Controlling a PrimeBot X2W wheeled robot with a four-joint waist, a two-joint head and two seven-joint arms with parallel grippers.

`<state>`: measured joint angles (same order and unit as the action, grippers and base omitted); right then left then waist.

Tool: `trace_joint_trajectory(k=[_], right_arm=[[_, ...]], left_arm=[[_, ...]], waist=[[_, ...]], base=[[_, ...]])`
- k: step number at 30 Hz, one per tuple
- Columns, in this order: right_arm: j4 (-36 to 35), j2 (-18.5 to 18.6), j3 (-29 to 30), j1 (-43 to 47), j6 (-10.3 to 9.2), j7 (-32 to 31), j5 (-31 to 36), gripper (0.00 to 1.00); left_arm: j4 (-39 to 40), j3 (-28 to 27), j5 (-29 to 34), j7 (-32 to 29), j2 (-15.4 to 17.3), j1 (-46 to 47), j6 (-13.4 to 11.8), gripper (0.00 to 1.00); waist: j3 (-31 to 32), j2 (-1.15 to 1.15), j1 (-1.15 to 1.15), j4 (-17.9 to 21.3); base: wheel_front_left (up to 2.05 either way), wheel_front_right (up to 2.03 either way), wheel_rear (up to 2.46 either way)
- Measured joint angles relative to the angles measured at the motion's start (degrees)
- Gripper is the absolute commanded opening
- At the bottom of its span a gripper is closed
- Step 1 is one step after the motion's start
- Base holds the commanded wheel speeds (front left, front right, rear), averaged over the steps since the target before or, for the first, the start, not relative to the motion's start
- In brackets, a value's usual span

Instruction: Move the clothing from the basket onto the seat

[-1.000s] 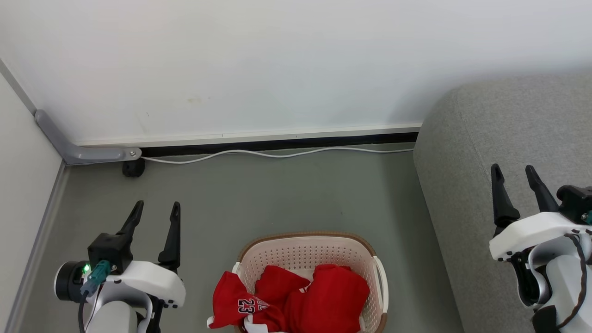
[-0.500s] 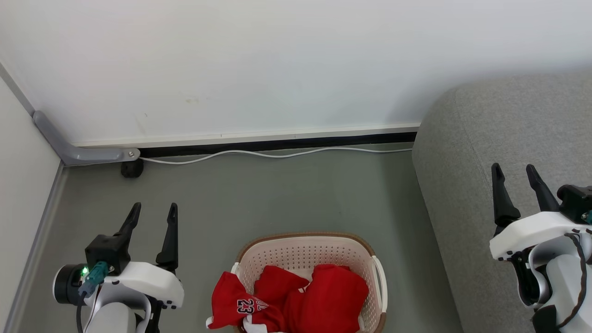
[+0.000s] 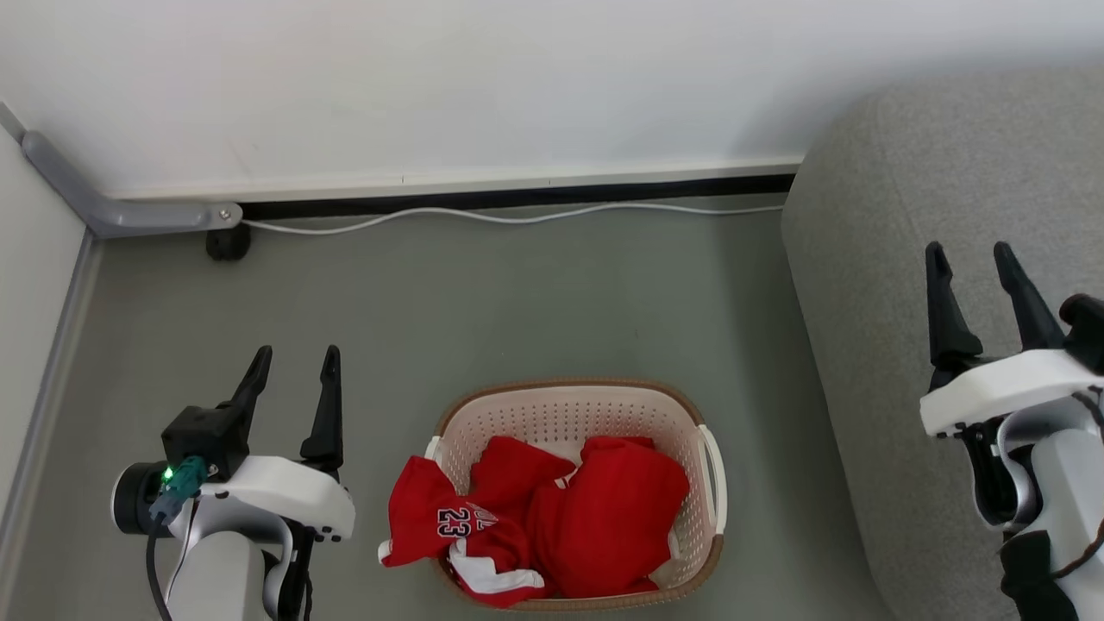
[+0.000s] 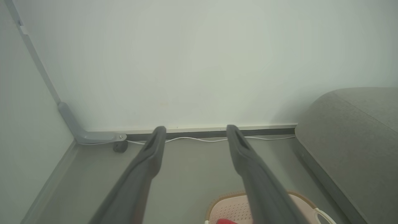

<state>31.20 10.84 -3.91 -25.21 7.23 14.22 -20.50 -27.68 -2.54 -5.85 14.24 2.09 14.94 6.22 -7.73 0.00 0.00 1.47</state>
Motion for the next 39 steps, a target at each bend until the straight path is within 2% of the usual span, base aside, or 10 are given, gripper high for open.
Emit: trace_joint_trajectory(k=[7,18,28,34,39], right_arm=[[-5.5,1.8,0.1,-4.2,0.0,0.0,-0.3,1.0],[-11.0,3.8,-0.3,-10.4,0.0,0.0,-0.7,1.0],[-12.9,4.0,-1.9,-13.6,0.0,0.0,-1.0,1.0],[-12.9,3.7,-2.3,-14.2,0.0,0.0,-1.2,1.0],[-12.7,3.3,-2.7,-14.2,0.01,0.0,-1.3,1.0]], left_arm=[[-0.6,3.8,-4.5,0.2,-0.1,4.1,-2.4,1.0],[-4.1,11.4,-9.4,0.2,-0.2,10.7,-4.8,1.0],[-16.8,23.8,-12.6,0.4,-0.2,18.7,-4.7,1.0],[-26.5,34.7,-11.6,0.4,-0.2,23.4,-3.4,1.0],[-32.9,41.4,-10.3,0.4,-0.3,26.7,-3.8,1.0]], waist=[[-8.5,0.0,0.0,-0.3],[-21.0,0.0,0.0,-0.4],[-29.6,0.0,0.0,1.2],[-30.7,0.0,0.0,1.9],[-30.8,0.0,0.0,2.2]], base=[[0.0,0.0,0.0],[0.0,0.0,0.0],[0.0,0.0,0.0],[0.0,0.0,0.0],[0.0,0.0,0.0]])
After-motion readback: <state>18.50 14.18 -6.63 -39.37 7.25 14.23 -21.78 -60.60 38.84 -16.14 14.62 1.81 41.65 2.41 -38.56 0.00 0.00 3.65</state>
